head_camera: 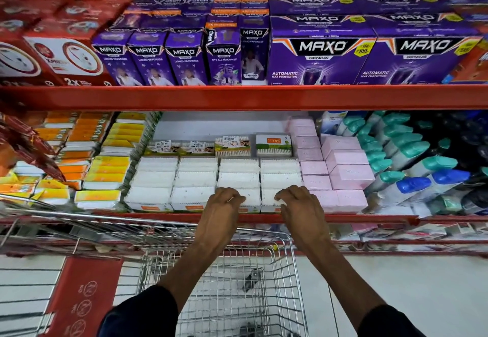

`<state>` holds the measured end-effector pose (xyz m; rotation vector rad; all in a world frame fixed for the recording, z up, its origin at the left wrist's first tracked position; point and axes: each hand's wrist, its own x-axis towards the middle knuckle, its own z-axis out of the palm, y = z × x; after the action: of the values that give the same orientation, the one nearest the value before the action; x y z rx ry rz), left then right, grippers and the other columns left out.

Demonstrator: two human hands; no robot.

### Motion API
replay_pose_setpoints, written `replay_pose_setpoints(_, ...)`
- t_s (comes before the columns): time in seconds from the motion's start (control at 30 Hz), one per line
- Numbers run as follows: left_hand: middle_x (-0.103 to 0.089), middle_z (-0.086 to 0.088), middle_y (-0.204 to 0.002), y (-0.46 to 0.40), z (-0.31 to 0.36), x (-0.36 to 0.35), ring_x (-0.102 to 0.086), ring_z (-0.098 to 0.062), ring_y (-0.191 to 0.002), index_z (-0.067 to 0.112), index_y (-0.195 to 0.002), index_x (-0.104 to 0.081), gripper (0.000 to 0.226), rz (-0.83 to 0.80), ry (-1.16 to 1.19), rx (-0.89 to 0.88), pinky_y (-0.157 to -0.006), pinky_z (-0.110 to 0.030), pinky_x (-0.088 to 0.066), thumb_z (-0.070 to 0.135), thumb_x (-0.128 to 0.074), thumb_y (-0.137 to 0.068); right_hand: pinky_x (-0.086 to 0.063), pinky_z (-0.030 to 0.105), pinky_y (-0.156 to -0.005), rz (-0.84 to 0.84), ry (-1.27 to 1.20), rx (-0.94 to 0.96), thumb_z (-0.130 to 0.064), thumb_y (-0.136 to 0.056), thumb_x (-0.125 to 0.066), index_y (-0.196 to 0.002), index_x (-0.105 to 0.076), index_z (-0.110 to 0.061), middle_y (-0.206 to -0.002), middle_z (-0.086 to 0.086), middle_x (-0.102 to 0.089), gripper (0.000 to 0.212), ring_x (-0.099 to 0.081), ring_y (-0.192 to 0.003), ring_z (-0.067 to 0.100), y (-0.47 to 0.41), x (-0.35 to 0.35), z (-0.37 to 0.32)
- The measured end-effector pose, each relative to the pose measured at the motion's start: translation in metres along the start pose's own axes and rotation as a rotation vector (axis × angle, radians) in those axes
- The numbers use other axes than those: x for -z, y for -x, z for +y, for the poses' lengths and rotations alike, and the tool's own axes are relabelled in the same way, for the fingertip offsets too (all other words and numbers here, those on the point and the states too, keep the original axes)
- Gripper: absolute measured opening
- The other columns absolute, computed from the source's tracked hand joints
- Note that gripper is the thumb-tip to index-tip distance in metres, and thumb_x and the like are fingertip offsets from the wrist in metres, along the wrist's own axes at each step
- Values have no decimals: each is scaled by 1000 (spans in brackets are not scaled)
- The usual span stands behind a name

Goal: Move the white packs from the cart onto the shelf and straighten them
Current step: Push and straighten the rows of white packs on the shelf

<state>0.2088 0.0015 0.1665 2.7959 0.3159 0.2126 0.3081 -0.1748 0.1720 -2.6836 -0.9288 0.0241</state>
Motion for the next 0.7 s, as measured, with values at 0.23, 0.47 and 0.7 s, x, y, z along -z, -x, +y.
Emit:
replay_pose_setpoints(0.23,-71,-6,-101,-2,-1,0,-61,-25,-96,9,-109,-72,45,25,47,-9,-86,-41,-56,-16,-68,-72,-48,34,-75,-20,-44,-10,13,-59,-75,-100,-66,-24,-101,-3,-67,56,-58,-95,22,-3,-1,2)
replay_pose_setpoints(0.47,-71,-5,-106,2,-4,2,-61,-23,-100,12,-114,-70,53,35,73,-44,-84,-41,-58,-18,-69,-71,-46,35,-75,-7,-50,8,11,-65,-70,-100,-65,-24,-102,-3,-66,49,-57,-95,22,-2,-1,3)
replay_pose_setpoints(0.7,-65,-15,-121,30,-36,31,-60,-28,-112,6,-119,-66,36,215,212,189,-103,-44,-51,-10,-60,-87,-43,32,-89,104,-180,70,-6,-84,-65,-111,-67,-18,-107,0,-67,30,-57,-100,20,0,1,-30)
